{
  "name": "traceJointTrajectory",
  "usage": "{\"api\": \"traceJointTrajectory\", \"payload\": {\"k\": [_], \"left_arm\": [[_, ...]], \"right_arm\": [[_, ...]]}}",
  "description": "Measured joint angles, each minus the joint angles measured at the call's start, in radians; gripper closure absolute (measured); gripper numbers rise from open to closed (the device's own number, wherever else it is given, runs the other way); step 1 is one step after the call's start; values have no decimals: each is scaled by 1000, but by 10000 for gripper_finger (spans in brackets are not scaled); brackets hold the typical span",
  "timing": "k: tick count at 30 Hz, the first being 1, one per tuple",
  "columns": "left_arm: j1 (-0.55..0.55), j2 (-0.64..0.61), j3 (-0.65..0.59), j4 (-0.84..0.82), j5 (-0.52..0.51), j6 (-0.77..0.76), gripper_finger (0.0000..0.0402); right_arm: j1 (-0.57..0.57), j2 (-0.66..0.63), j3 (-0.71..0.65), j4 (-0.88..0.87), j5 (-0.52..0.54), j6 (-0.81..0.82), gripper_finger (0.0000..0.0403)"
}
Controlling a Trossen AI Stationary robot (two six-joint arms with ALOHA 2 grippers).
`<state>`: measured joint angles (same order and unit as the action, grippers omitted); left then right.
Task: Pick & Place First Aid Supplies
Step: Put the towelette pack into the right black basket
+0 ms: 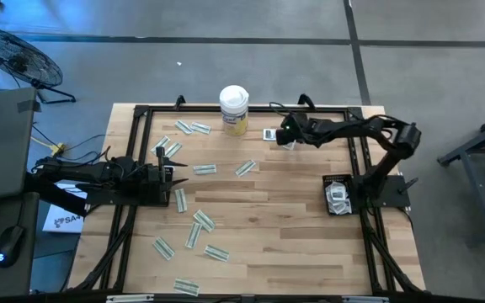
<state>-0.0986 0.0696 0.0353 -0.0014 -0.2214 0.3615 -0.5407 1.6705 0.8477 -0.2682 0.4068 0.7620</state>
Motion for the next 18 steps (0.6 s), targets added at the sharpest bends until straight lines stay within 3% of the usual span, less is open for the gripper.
{"api": "traceJointTrajectory", "payload": {"k": [3,10,18], "left_arm": [[0,0,0,0,0,0,195],[0,0,0,0,0,0,195],[0,0,0,0,0,0,195]], "right_arm": [[14,-14,1,-17,86,-1,238],[11,-6,-46,-67,160,37,260],[11,-6,-115,18,116,43,328]]}}
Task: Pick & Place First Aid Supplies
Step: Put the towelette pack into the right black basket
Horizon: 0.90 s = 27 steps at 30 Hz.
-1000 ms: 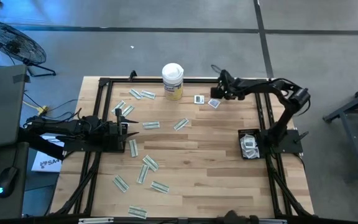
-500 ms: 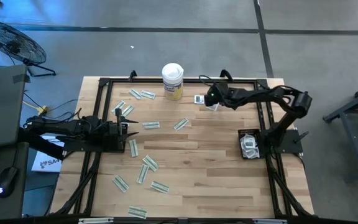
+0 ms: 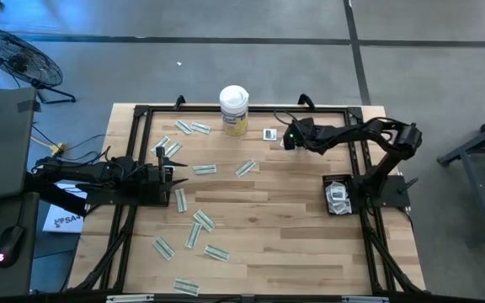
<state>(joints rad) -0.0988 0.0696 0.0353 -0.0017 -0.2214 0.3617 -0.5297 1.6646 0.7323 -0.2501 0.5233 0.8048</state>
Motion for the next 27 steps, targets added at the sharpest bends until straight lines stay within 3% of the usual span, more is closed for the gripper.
{"api": "traceJointTrajectory", "payload": {"k": [6,11,16,27], "left_arm": [[0,0,0,0,0,0,195],[0,0,0,0,0,0,195],[0,0,0,0,0,0,195],[0,0,0,0,0,0,195]], "right_arm": [[0,0,-2,2,-1,-24,368],[-3,0,-2,10,53,-21,378],[-22,0,-2,22,-7,-20,364],[-22,0,-2,20,20,42,310]]}}
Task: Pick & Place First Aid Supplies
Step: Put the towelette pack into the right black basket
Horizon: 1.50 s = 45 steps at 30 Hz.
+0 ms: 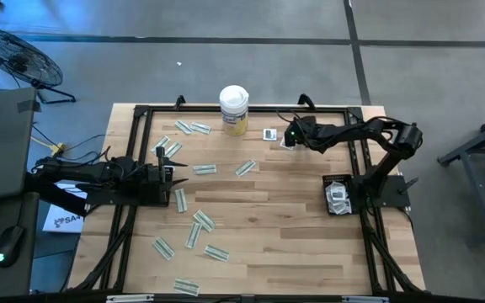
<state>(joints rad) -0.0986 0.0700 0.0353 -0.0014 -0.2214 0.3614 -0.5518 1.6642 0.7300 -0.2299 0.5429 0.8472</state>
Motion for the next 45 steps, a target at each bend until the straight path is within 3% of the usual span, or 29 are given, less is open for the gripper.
{"api": "traceJointTrajectory", "payload": {"k": [6,10,29,36,45], "left_arm": [[0,0,0,0,0,0,195],[0,0,0,0,0,0,195],[0,0,0,0,0,0,195],[0,0,0,0,0,0,195],[0,0,0,0,0,0,195]], "right_arm": [[-9,0,-2,-13,-31,61,262],[-28,-2,-33,49,-97,85,255],[-41,-3,-117,177,-88,95,361],[-18,-10,-114,194,-57,59,382],[41,-204,-117,104,-94,4,399]]}}
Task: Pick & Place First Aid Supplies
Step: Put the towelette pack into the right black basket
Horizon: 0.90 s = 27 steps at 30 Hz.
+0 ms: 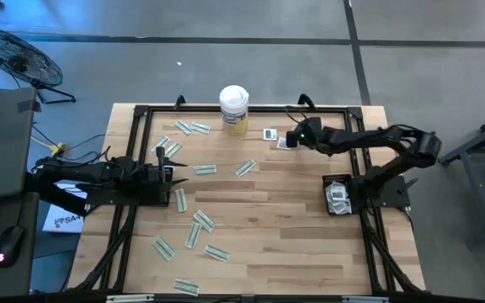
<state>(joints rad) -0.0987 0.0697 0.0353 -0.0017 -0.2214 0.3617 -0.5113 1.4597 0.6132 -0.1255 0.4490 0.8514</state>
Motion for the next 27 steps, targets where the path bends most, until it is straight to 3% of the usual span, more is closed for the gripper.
{"api": "traceJointTrajectory", "payload": {"k": [4,9,13,16,21,27], "left_arm": [[0,0,0,0,0,0,195],[0,0,0,0,0,0,195],[0,0,0,0,0,0,195],[0,0,0,0,0,0,195],[0,0,0,0,0,0,195],[0,0,0,0,0,0,195]], "right_arm": [[59,-148,18,-192,-73,0,401],[206,-283,141,-640,-67,84,402],[366,-312,266,-986,-90,201,402],[483,-303,323,-1182,-192,317,402],[659,-302,276,-1289,-344,548,401],[762,-301,116,-1224,-398,738,390]]}}
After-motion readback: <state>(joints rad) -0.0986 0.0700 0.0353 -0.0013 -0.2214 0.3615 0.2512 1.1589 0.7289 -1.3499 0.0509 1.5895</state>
